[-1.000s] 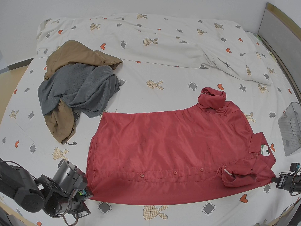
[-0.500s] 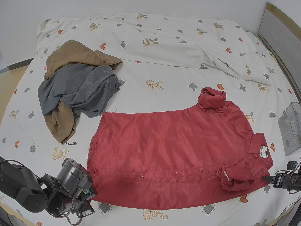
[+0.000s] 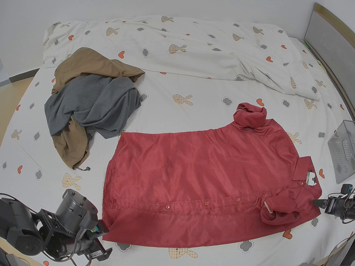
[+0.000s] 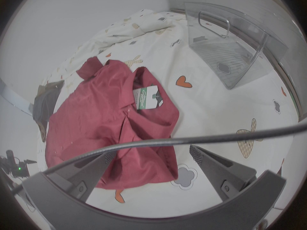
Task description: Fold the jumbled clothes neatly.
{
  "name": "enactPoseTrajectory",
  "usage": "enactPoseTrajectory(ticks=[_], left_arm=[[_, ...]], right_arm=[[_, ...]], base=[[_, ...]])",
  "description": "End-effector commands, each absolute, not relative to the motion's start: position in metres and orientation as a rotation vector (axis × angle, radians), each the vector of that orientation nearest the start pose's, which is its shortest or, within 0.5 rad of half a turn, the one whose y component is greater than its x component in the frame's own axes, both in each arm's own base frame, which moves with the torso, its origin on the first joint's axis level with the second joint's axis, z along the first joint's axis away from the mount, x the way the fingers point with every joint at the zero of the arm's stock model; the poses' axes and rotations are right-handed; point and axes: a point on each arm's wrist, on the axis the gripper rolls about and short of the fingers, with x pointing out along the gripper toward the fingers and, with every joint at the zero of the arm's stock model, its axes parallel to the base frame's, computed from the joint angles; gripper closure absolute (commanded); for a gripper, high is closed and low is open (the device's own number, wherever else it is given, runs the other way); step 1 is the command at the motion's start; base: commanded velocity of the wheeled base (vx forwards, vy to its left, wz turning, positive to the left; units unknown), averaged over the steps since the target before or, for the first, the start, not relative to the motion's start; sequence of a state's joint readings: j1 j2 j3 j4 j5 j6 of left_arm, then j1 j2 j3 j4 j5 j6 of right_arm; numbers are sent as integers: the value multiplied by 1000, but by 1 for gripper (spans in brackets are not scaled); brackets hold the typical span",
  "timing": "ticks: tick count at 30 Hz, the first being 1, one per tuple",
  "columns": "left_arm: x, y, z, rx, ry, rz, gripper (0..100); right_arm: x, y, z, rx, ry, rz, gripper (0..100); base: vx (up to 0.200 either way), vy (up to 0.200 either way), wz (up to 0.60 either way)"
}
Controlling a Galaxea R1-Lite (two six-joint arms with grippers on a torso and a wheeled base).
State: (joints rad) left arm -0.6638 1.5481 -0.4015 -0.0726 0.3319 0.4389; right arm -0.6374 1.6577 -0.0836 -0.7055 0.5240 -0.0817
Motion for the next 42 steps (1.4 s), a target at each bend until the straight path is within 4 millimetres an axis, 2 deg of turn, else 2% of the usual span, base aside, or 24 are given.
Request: enactPoseTrajectory(ticks=[1,4,9,12,14,15,16,18,20,21,23,24,28,30,31,36,42], left_arm=[[146,-102,100,867,800,-483,0],[159,-103,128,757,699,-413,0],[177,-115,173,474,572,-320,0],[184,-120,193,344,524,-289,0],[185,-121,195,330,521,-286,0],[191,-125,212,197,492,-259,0],[194,-127,223,123,478,-247,0],[203,-126,239,6,464,-220,0],[211,-123,253,-117,460,-222,0],[211,-123,253,-117,460,-222,0],[219,-114,276,-318,469,-260,0],[219,-110,281,-361,481,-284,0],[215,-88,295,-468,499,-384,0],[214,-87,295,-470,498,-386,0],[218,-72,296,-520,495,-376,0],[233,-58,299,-569,410,-322,0],[222,-52,300,-495,365,-327,0]], right_arm=[[149,-94,59,411,666,-91,0],[167,-92,87,505,546,-87,0],[197,-71,142,746,372,5,0],[206,-47,152,764,386,123,0],[207,-44,152,761,391,136,0],[212,-17,147,744,466,249,0],[213,0,145,732,525,314,0],[219,23,140,712,613,397,0],[228,42,133,693,691,453,0],[228,42,133,693,691,453,0],[242,62,119,670,776,496,0],[244,67,115,666,796,504,0],[247,75,103,653,849,513,0],[246,75,102,653,854,513,0],[247,75,89,649,901,494,0],[243,71,70,632,972,460,0],[233,74,63,600,1000,419,0]], base=[[0,0,0],[0,0,0],[0,0,0],[0,0,0],[0,0,0],[0,0,0],[0,0,0],[0,0,0],[0,0,0],[0,0,0],[0,0,0],[0,0,0],[0,0,0],[0,0,0],[0,0,0],[0,0,0],[0,0,0]])
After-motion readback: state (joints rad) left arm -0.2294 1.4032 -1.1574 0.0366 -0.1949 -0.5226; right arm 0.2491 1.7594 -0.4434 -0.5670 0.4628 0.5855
